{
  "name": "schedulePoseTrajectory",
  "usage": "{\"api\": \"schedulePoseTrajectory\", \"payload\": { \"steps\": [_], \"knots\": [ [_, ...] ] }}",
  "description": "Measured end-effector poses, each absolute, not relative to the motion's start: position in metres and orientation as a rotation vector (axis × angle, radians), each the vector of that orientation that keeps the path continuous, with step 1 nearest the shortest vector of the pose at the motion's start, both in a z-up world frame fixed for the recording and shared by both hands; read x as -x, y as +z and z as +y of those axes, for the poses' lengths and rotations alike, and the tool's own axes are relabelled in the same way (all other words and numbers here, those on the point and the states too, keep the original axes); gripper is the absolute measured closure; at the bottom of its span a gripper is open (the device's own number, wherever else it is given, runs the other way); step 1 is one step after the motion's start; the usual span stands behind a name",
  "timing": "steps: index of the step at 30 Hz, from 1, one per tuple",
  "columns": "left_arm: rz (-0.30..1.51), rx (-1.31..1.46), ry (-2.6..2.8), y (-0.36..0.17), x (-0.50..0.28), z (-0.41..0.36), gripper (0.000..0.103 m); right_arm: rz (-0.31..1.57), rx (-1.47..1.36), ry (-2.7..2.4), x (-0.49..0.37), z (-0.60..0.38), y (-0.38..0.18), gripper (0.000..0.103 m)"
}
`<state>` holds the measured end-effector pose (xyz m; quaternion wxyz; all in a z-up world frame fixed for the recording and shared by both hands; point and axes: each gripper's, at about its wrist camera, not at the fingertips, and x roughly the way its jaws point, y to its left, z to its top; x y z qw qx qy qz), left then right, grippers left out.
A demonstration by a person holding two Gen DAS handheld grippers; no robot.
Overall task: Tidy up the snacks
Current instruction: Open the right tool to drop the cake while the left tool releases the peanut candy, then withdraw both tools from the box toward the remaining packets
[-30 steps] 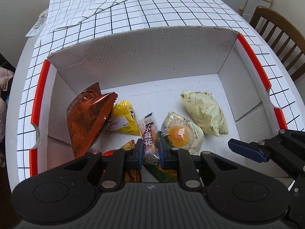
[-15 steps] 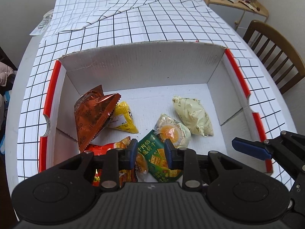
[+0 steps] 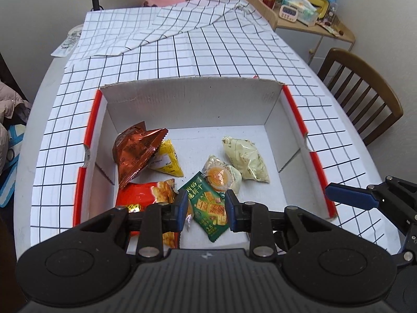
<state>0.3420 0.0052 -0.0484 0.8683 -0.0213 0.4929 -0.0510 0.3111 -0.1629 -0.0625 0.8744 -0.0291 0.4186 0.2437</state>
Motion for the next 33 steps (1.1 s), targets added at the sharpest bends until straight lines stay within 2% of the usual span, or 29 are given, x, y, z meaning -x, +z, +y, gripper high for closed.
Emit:
{"api": "schedulePoseTrajectory", "payload": {
  "steps": [14, 15, 16, 18, 23, 25, 27, 29, 31, 33],
  "knots": [
    [0.920, 0.082, -0.106, -0.011, -0.281, 0.007, 0.073, 0.770, 0.000, 0.569, -0.262, -0.188, -0.030, 0.020],
    [0.912, 0.090, -0.106, -0.009, -0.276, 0.008, 0.067, 0.764, -0.001, 0.573, -0.259, -0.190, -0.028, 0.019],
    [0.904, 0.101, -0.107, -0.007, -0.271, 0.009, 0.052, 0.760, -0.006, 0.575, -0.256, -0.192, -0.027, 0.019],
    [0.878, 0.129, -0.103, -0.003, -0.260, 0.012, 0.039, 0.752, -0.019, 0.580, -0.250, -0.195, -0.025, 0.016],
    [0.855, 0.160, -0.093, 0.002, -0.241, 0.017, 0.038, 0.738, -0.042, 0.587, -0.238, -0.202, -0.024, 0.011],
    [0.847, 0.161, -0.086, 0.002, -0.232, 0.019, 0.032, 0.732, -0.046, 0.591, -0.232, -0.205, -0.024, 0.009],
    [0.839, 0.170, -0.078, 0.002, -0.223, 0.021, 0.030, 0.726, -0.047, 0.589, -0.227, -0.207, -0.025, 0.004],
    [0.834, 0.179, -0.070, 0.000, -0.215, 0.023, 0.028, 0.722, -0.052, 0.589, -0.222, -0.209, -0.026, 0.002],
    [0.829, 0.186, -0.060, -0.002, -0.207, 0.026, 0.021, 0.721, -0.059, 0.589, -0.217, -0.210, -0.028, 0.001],
    [0.825, 0.206, -0.064, -0.005, -0.199, 0.029, 0.019, 0.723, -0.069, 0.586, -0.214, -0.213, -0.031, 0.001]
  ]
}}
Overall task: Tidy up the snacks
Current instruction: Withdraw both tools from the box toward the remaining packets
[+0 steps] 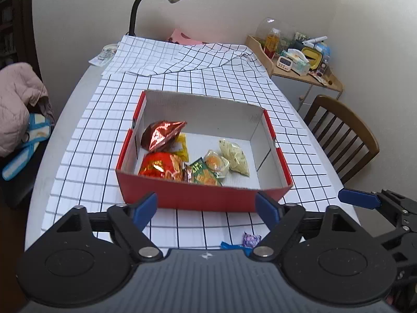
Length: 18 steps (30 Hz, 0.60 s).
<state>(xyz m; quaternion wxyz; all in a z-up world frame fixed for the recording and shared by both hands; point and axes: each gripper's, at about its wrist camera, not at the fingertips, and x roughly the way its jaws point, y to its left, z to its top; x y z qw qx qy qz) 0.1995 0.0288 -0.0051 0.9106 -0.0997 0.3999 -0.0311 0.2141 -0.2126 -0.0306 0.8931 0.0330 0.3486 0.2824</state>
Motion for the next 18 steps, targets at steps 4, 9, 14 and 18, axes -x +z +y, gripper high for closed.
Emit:
{"api": "schedulePoseTrajectory", "payload": {
  "steps": [4, 9, 14, 18],
  "knots": [
    [0.839, 0.235, -0.055, -0.016, -0.188, 0.036, 0.019, 0.737, -0.084, 0.579, -0.208, -0.217, -0.039, 0.000],
    [0.850, 0.213, -0.022, -0.035, -0.171, 0.039, 0.017, 0.778, -0.099, 0.557, -0.203, -0.220, -0.054, 0.000],
    [0.859, 0.148, 0.002, -0.056, -0.157, 0.038, 0.017, 0.839, -0.097, 0.517, -0.198, -0.217, -0.075, 0.000],
    [0.881, 0.092, -0.010, -0.071, -0.152, 0.035, 0.017, 0.889, -0.095, 0.497, -0.196, -0.209, -0.090, 0.001]
  ]
}}
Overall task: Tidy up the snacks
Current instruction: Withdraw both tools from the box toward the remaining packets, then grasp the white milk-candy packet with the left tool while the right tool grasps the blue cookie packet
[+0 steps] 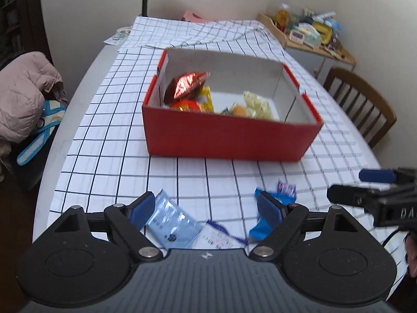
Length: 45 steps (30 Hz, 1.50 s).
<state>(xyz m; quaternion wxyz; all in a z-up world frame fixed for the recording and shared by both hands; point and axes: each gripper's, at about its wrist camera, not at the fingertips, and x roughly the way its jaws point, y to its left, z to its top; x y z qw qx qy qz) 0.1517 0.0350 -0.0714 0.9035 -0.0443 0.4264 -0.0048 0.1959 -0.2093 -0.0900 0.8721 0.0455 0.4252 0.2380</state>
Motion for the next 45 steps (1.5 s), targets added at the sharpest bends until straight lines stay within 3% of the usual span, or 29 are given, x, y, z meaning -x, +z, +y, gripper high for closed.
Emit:
{"api": "schedulePoseTrajectory", "payload": {
  "steps": [15, 37, 45],
  "knots": [
    [1.004, -0.068, -0.080, -0.134, -0.145, 0.019, 0.017, 1.059, -0.136, 0.403, -0.211, -0.176, -0.136, 0.005],
    [1.058, -0.164, -0.172, -0.164, -0.152, 0.007, 0.017, 1.179, -0.118, 0.327, -0.229, -0.145, -0.166, 0.013],
    [1.072, -0.153, -0.174, -0.169, -0.156, 0.009, 0.031, 1.186, -0.079, 0.357, -0.227, -0.137, -0.169, 0.022]
  ]
}}
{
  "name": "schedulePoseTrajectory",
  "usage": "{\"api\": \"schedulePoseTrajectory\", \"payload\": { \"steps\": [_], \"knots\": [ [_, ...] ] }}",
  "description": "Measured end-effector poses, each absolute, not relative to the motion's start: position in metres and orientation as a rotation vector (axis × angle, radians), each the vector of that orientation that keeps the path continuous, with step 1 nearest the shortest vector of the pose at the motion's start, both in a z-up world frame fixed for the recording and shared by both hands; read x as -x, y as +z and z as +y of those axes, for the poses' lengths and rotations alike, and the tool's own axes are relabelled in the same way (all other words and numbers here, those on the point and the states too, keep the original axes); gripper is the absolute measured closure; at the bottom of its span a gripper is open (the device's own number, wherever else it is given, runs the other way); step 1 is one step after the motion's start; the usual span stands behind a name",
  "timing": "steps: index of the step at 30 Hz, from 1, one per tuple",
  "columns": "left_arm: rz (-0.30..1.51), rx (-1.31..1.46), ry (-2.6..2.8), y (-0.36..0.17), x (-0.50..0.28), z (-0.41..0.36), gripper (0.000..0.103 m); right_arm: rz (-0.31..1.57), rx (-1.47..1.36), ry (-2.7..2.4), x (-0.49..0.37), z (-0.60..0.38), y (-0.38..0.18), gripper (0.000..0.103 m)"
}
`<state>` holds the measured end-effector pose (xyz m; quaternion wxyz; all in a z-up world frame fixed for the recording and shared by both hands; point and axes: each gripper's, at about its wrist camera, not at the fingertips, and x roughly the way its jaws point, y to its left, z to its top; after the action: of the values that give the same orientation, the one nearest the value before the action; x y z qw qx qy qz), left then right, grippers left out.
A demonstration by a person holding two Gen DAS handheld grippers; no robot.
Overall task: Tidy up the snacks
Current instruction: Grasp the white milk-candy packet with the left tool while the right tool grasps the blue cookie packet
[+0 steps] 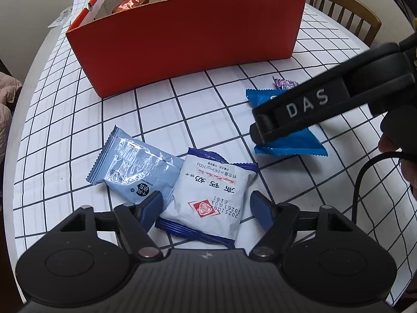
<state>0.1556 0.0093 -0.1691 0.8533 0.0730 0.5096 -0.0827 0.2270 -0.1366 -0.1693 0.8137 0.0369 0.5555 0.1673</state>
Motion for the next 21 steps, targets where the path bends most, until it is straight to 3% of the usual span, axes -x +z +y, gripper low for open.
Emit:
{"api": "schedulePoseTrajectory", "payload": {
  "steps": [4, 13, 21],
  "knots": [
    [1.072, -0.142, -0.173, -0.168, -0.155, 0.009, 0.039, 1.177, -0.069, 0.392, -0.226, -0.136, -0.169, 0.028],
    [1.076, -0.093, -0.144, -0.166, -0.155, 0.014, 0.047, 1.149, -0.059, 0.449, -0.219, -0.139, -0.165, 0.054],
    [1.090, -0.014, -0.122, -0.163, -0.154, 0.020, 0.048, 1.130, -0.076, 0.460, -0.213, -0.152, -0.159, 0.057]
  ]
}}
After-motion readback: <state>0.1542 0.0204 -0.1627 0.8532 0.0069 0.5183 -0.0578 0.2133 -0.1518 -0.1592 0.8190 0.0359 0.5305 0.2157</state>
